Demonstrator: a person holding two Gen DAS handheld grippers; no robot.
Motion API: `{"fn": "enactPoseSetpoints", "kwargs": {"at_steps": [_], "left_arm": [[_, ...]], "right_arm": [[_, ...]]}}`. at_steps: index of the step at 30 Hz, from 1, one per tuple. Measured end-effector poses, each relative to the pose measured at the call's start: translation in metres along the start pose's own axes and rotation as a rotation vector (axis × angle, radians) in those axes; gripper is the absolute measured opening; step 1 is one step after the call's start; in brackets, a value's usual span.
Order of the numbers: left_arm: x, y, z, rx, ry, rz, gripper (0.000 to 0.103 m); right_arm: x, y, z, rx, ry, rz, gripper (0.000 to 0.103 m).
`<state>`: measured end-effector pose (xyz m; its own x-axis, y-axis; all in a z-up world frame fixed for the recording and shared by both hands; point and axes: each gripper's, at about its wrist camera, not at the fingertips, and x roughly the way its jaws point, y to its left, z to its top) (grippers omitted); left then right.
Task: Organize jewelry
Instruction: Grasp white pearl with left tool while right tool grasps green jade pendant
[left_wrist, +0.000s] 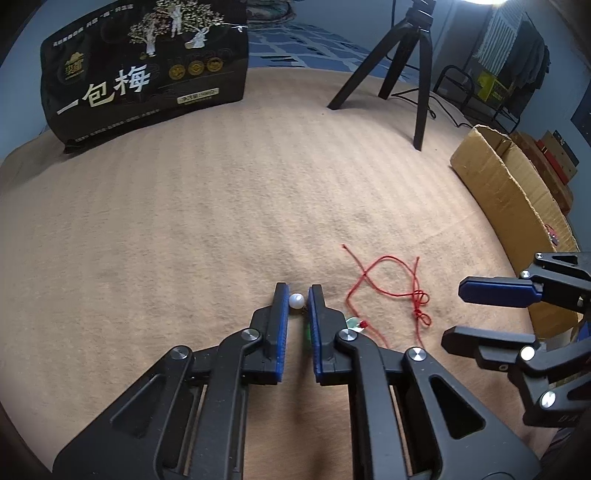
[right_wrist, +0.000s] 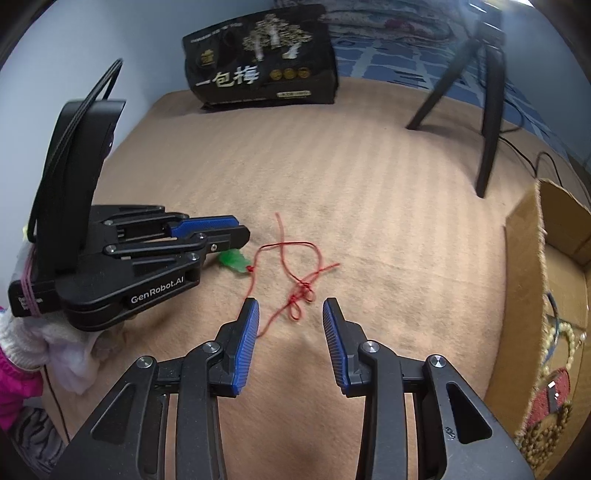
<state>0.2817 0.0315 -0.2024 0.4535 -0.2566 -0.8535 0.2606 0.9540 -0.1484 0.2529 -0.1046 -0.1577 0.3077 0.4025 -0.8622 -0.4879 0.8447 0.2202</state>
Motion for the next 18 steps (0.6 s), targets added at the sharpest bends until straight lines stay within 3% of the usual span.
{"fn": "enactPoseSetpoints", "kwargs": {"at_steps": [15, 18], "left_arm": [[-0.014, 0.038, -0.012, -0.041, 0.005, 0.023, 0.01], [-0.018, 0.046, -0.014, -0.052, 0.004, 0.031, 0.01]], "right_arm": [[0.037, 0.038, 0.013, -0.088, 0.006, 0.035, 0.034], [0.044, 0.049, 0.015, -0.121, 0.006, 0.004, 0.034]]}}
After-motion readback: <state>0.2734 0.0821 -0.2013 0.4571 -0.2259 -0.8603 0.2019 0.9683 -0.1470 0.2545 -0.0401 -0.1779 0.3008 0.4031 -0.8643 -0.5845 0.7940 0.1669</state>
